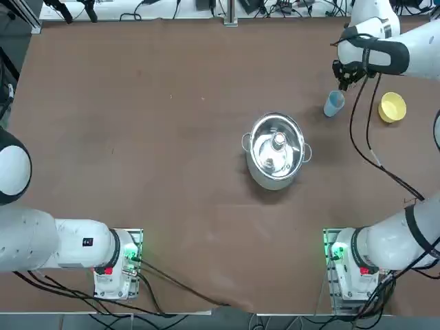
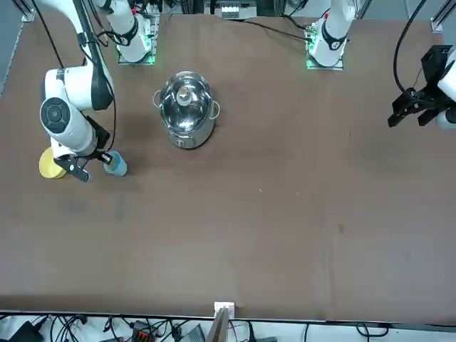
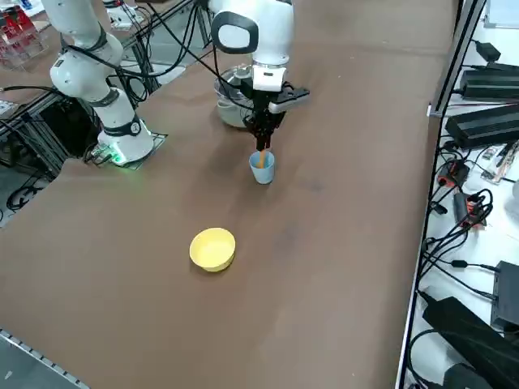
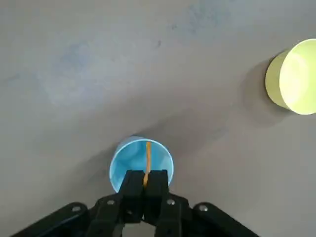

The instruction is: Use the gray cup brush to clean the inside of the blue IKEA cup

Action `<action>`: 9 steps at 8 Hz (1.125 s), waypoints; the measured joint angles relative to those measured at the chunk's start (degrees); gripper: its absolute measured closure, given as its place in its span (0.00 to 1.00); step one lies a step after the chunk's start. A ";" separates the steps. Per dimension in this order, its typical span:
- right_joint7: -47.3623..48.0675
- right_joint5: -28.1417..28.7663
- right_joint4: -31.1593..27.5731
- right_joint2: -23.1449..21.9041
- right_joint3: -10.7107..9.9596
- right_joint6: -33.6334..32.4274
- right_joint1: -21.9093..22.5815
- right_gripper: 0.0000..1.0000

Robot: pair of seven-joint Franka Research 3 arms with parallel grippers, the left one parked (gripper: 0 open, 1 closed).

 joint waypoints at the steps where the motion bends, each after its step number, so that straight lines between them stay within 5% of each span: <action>1: 0.91 0.00 0.80 0.48 0.21 0.06 0.06 0.97; 9: 8.77 0.00 1.84 2.68 1.00 -1.95 2.74 0.97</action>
